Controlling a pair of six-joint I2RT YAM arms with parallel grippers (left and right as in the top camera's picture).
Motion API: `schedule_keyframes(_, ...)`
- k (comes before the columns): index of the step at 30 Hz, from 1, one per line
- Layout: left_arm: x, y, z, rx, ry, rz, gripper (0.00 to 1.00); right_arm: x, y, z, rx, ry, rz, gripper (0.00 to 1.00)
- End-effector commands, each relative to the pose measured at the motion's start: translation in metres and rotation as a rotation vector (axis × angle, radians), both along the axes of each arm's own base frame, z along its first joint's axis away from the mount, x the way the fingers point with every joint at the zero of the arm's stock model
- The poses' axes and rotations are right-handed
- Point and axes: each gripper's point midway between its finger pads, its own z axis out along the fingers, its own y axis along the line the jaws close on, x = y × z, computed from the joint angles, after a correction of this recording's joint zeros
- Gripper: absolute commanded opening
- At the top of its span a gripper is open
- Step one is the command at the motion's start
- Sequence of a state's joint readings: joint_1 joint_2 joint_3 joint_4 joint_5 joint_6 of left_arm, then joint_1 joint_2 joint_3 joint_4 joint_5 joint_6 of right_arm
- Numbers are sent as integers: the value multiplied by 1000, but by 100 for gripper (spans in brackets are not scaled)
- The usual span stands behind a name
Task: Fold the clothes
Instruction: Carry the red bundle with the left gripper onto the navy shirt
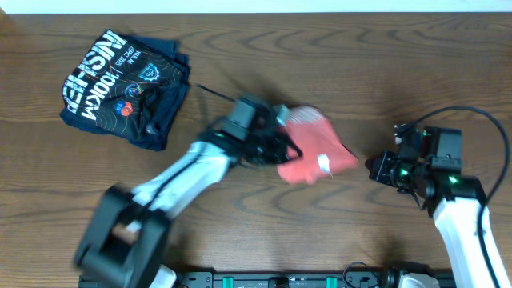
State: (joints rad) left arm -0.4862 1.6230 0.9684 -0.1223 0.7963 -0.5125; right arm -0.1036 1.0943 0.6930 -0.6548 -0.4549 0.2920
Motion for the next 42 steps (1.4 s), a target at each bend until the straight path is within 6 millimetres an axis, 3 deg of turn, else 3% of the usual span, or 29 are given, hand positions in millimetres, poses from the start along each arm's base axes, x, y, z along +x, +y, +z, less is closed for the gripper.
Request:
schedule_keyframes(1, 28, 28, 47, -36, -189, 52, 6, 3, 1, 21, 24, -54, -31, 1)
schedule_keyframes(7, 80, 100, 128, -87, -444, 238, 6, -2, 1, 20, 25, -38, -31, 1)
schedule_keyframes(14, 131, 209, 218, -27, -763, 465, 6, -5, 2, 18, 27, -23, -31, 1)
schedule_keyframes(18, 145, 266, 245, 3, -868, 566, 6, -7, 2, 17, 28, -12, -30, 1)
schedule_keyframes(20, 149, 288, 247, 8, -903, 585, 6, -8, 2, 16, 28, -5, -30, 1)
schedule_keyframes(23, 159, 324, 230, 31, -880, 638, 6, -11, 2, 15, 29, 7, -31, 1)
schedule_keyframes(29, 172, 364, 159, 19, -701, 655, 6, -14, 3, 13, 31, 26, -31, 1)
schedule_keyframes(33, 164, 393, 99, 157, -554, 694, 6, -18, 3, 11, 31, 44, -31, 1)
schedule_keyframes(37, 150, 402, 49, 247, -407, 683, 8, -17, 3, 11, 31, 40, -31, 1)
schedule_keyframes(38, 148, 404, 41, 260, -372, 692, 14, -17, 3, 11, 31, 39, -31, 1)
schedule_keyframes(42, 133, 412, 22, 325, -258, 734, 56, -18, 3, 11, 31, 41, -31, 1)
